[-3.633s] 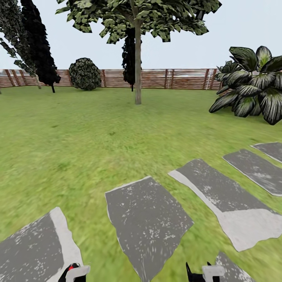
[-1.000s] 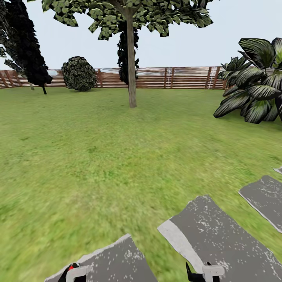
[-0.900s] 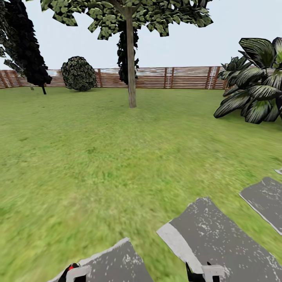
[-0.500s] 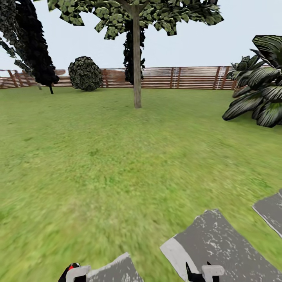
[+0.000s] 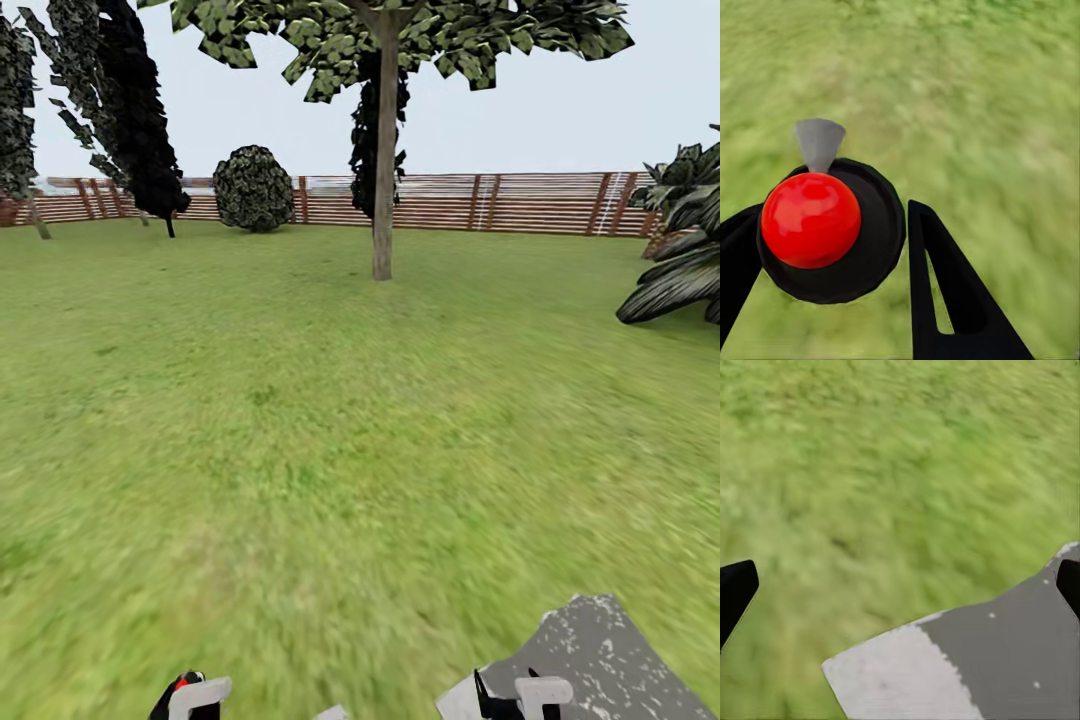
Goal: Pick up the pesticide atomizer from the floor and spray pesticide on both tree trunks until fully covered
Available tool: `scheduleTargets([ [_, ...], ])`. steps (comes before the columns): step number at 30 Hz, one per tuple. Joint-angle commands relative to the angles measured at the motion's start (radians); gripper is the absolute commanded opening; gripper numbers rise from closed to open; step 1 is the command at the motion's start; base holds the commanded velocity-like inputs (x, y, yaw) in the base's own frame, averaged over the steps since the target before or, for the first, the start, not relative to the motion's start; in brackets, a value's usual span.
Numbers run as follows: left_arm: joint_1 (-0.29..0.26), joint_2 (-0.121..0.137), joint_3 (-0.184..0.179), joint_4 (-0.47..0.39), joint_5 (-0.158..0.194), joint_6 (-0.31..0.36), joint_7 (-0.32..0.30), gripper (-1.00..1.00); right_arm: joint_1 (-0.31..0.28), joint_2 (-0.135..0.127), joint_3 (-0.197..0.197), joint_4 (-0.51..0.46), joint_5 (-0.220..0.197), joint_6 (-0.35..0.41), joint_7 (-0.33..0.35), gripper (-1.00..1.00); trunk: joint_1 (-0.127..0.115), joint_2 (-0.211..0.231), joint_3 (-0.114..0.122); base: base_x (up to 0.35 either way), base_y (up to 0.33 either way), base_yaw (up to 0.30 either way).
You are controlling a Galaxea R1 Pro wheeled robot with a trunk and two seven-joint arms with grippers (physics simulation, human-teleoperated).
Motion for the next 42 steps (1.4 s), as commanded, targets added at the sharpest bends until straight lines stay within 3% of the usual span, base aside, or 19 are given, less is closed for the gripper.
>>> scheduleTargets([
  [1,-0.001,-0.001,0.004,0.001,-0.007,-0.003,0.003,-1.00,0.000,0.000,0.000,0.001,0.000,-0.003,0.000,1.00,0.000,0.000,-0.001,0.339,0.000,0.014],
  [42,-0.001,-0.001,0.004,0.001,-0.007,-0.003,0.003,-1.00,0.000,0.000,0.002,0.001,0.001,-0.003,0.002,1.00,0.000,0.000,-0.001,0.339,0.000,0.001],
])
